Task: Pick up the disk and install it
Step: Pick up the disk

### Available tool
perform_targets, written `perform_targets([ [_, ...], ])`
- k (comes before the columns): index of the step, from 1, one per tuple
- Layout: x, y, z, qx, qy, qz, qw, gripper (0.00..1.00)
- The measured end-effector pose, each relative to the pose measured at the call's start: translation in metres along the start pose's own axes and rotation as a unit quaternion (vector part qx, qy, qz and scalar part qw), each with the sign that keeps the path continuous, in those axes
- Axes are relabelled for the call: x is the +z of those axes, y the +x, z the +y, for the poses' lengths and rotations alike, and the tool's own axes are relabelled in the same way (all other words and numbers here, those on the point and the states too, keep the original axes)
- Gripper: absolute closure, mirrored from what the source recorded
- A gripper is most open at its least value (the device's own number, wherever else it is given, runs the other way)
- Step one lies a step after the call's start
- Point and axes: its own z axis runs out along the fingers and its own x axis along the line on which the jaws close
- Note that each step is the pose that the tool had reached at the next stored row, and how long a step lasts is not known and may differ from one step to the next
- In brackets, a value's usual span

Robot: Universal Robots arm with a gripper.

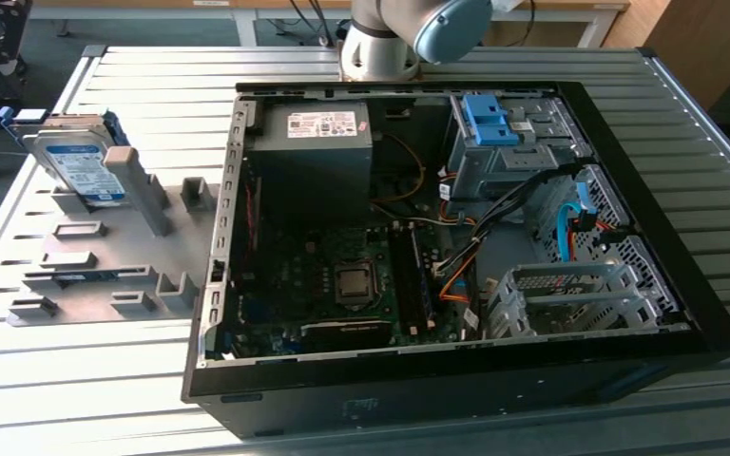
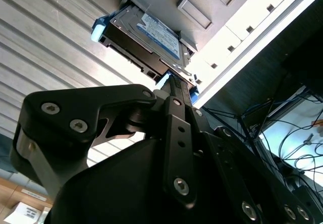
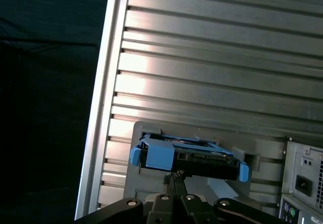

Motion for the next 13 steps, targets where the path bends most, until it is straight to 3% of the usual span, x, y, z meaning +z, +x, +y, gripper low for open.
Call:
perform_targets([
  [13, 0.0, 0.0, 0.0, -0.005, -0.0001, 0.0002, 1.0, 0.89],
])
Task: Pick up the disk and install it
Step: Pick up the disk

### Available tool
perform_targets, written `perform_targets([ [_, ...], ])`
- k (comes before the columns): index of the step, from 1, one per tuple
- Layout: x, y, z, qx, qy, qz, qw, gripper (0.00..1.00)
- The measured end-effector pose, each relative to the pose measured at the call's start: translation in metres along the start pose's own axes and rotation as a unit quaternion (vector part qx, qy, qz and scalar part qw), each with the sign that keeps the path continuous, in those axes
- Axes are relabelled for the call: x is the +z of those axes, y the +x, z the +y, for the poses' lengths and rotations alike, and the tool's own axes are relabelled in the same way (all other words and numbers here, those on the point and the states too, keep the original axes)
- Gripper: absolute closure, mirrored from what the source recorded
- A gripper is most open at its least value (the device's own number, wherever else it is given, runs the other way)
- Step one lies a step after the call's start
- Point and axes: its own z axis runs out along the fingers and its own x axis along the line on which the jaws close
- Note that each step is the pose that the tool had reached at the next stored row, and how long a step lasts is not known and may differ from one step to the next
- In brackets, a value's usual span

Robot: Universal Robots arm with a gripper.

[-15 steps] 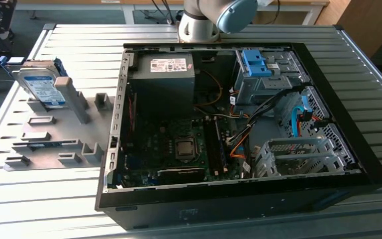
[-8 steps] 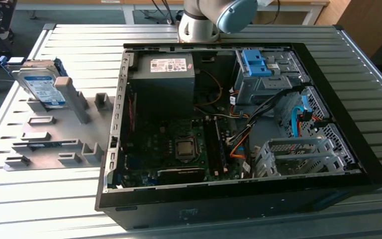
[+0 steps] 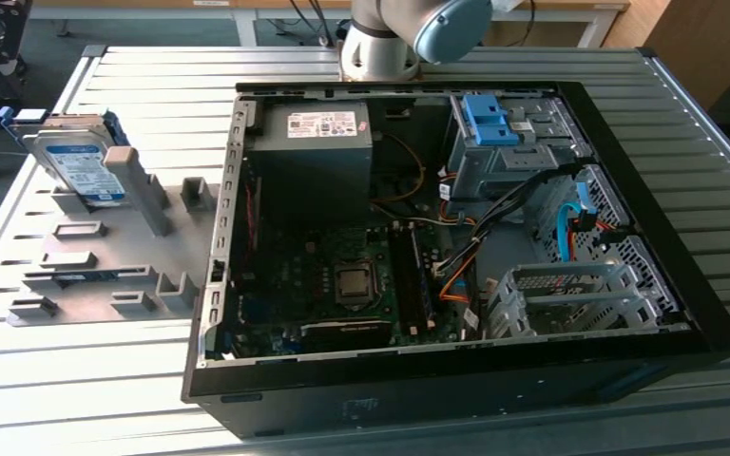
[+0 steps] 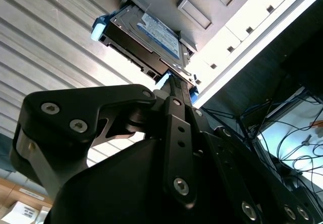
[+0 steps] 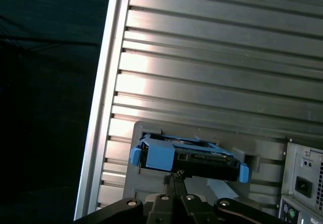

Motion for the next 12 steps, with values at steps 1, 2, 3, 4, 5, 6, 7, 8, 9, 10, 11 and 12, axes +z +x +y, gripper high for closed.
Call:
perform_targets([
  [1, 0.0, 0.0, 0.0, 0.0, 0.0, 0.0, 1.0, 0.89],
  [2, 0.0, 0.0, 0.0, -0.001, 0.0, 0.0, 1.0, 0.89],
  [3, 0.0, 0.0, 0.0, -0.001, 0.0, 0.0, 1.0, 0.89],
  [4, 0.0, 0.0, 0.0, -0.002, 0.0, 0.0001, 1.0, 0.89],
  [5, 0.0, 0.0, 0.0, -0.002, -0.0001, 0.0001, 1.0, 0.89],
  [6, 0.0, 0.0, 0.0, -0.003, -0.0001, 0.0001, 1.0, 0.89],
  [7, 0.0, 0.0, 0.0, -0.004, -0.0001, 0.0002, 1.0, 0.89],
  [8, 0.0, 0.0, 0.0, -0.005, -0.0001, 0.0002, 1.0, 0.89],
  [9, 0.0, 0.0, 0.0, -0.006, -0.0001, 0.0003, 1.0, 0.89],
  [10, 0.0, 0.0, 0.0, -0.007, -0.0002, 0.0003, 1.0, 0.89],
  [11, 0.0, 0.0, 0.0, -0.008, -0.0002, 0.0003, 1.0, 0.89],
  [12, 0.0, 0.0, 0.0, -0.009, -0.0002, 0.0004, 1.0, 0.89],
])
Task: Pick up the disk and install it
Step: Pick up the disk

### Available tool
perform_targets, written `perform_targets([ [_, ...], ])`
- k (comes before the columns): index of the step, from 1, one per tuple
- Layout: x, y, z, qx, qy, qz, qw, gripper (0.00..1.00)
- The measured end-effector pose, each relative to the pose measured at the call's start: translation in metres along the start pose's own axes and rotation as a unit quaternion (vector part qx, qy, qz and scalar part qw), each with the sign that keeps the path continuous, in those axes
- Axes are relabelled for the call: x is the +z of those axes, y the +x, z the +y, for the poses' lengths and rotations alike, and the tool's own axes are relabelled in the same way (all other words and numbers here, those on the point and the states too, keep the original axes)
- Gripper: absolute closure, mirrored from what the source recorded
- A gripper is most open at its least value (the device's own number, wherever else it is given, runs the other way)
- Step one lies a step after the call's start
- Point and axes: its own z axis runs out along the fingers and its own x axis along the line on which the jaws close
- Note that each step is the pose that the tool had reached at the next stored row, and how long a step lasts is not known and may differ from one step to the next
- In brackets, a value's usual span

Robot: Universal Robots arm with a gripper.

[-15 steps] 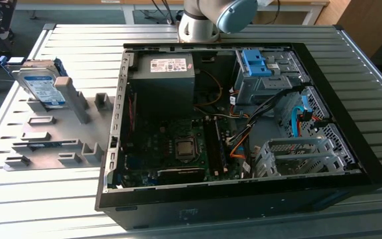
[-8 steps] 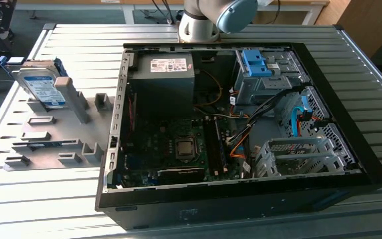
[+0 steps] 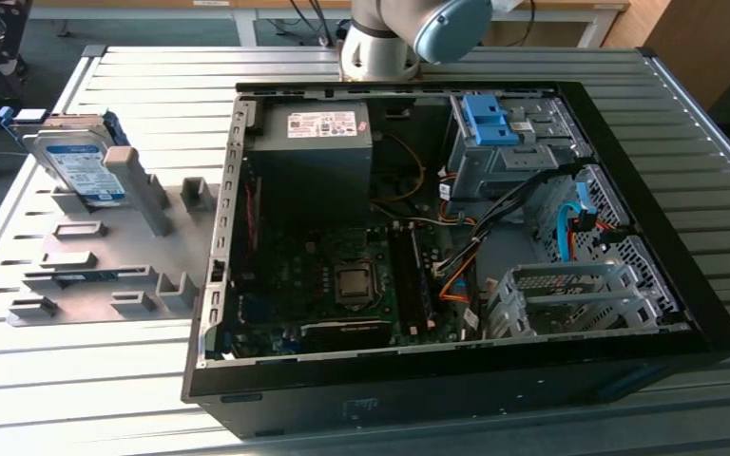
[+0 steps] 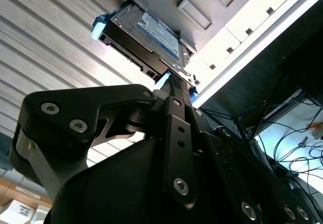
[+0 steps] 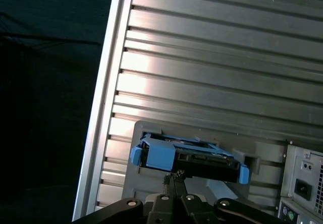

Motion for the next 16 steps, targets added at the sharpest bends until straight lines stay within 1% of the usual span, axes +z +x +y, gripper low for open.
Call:
perform_targets([
  [16, 0.0, 0.0, 0.0, -0.019, -0.0004, 0.0008, 0.9998, 0.89],
])
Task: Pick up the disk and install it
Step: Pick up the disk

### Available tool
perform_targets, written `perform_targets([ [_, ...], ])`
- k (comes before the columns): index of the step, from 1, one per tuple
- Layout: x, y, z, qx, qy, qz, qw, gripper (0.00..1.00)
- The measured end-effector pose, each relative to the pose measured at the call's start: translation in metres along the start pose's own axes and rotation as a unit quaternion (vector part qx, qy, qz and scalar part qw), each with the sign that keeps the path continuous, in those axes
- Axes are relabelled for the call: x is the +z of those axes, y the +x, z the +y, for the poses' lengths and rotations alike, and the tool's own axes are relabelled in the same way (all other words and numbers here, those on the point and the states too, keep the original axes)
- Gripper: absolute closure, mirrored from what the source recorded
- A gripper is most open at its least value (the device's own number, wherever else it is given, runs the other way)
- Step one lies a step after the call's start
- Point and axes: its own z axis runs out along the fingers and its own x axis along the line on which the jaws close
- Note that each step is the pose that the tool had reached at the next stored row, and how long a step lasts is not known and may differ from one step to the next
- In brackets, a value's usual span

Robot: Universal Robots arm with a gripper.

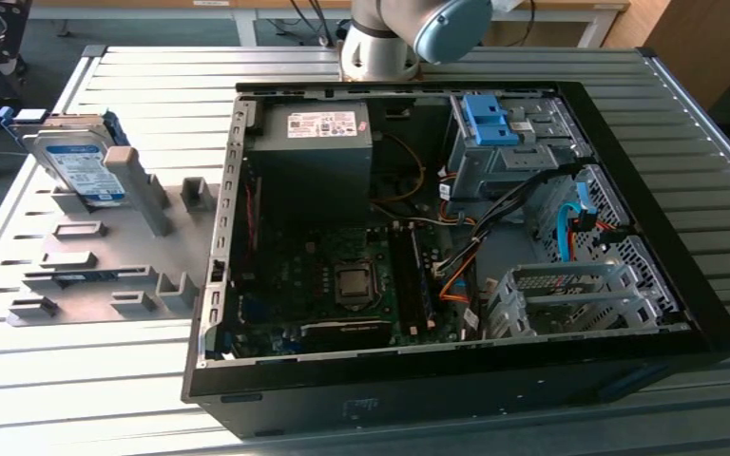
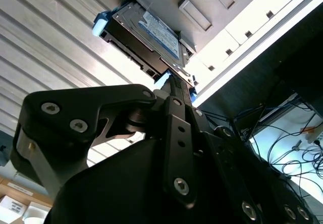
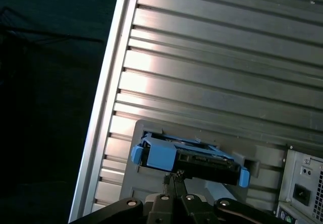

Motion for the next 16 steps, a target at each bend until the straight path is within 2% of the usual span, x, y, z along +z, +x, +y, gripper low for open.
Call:
perform_targets([
  [16, 0.0, 0.0, 0.0, -0.029, -0.0006, 0.0013, 0.9996, 0.89],
])
